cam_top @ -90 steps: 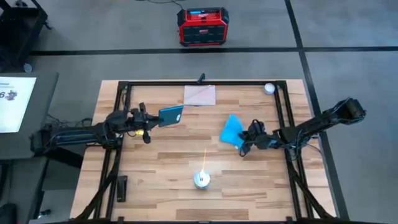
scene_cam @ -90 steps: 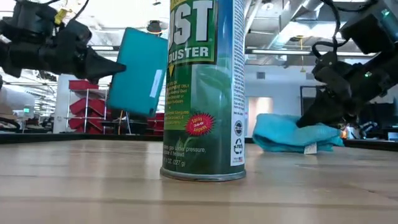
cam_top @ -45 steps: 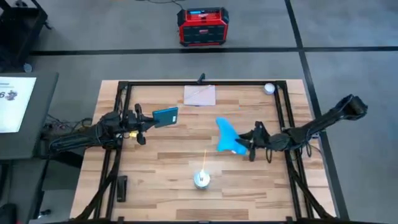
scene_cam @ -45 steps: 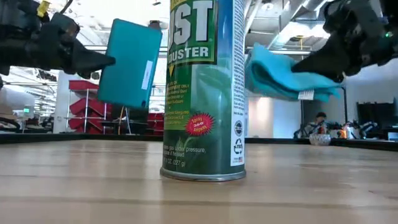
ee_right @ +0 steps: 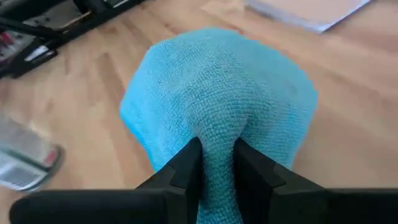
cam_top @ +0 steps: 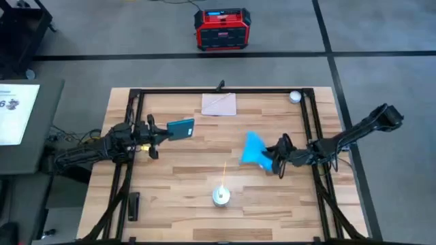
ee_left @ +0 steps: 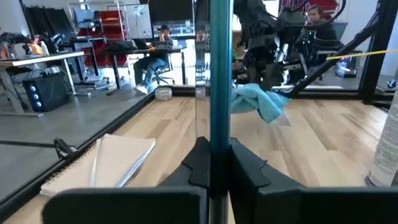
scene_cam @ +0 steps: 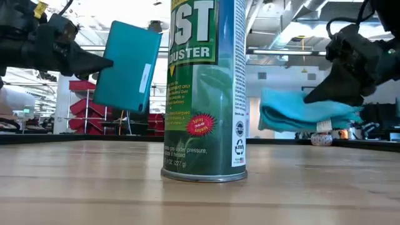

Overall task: Apply microfiber cloth
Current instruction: Wipe the back of the tablet with a blue microfiber cloth

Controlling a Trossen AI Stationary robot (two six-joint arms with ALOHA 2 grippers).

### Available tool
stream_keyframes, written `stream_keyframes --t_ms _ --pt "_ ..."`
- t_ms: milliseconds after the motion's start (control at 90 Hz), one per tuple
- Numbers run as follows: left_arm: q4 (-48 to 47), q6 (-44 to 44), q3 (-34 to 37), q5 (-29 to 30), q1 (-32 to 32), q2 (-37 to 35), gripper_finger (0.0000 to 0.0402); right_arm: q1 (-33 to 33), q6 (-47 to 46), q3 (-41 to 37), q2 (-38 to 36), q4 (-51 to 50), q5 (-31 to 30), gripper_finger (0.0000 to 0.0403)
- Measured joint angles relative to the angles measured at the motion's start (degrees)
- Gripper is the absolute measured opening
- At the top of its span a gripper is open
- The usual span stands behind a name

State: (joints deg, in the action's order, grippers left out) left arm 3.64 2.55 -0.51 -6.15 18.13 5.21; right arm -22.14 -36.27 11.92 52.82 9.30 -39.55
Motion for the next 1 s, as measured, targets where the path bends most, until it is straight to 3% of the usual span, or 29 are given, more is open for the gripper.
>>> stream_keyframes --t_ms 144,367,500,811,911,1000 --pt "-0.2 0.3 0.0 -0.1 0.0 0.0 0.0003 -1.5 12.3 0.1 -0.3 6.4 -5.4 0.0067" --pt "-0.7 0.2 0.0 -1.1 0.0 0.0 0.0003 -1.5 17.5 3.6 -2.1 7.4 -5.4 0.0079" --pt "-1.0 0.0 0.0 -1.2 0.0 0.0 0.0002 -1.5 17.9 4.7 -2.8 7.7 -4.1 0.0118" --pt "-1.3 0.2 0.0 -1.2 0.0 0.0 0.0002 -2.9 13.4 4.7 -2.7 1.5 -4.1 0.0250" --pt "-1.3 1.3 0.0 -1.2 0.0 0.0 0.0002 -3.7 13.6 4.7 -2.6 -1.1 -4.1 0.0259" --pt "-1.5 2.3 0.0 -1.0 0.0 0.0 0.0002 -4.2 13.7 4.7 -2.6 -2.3 -5.3 0.0241"
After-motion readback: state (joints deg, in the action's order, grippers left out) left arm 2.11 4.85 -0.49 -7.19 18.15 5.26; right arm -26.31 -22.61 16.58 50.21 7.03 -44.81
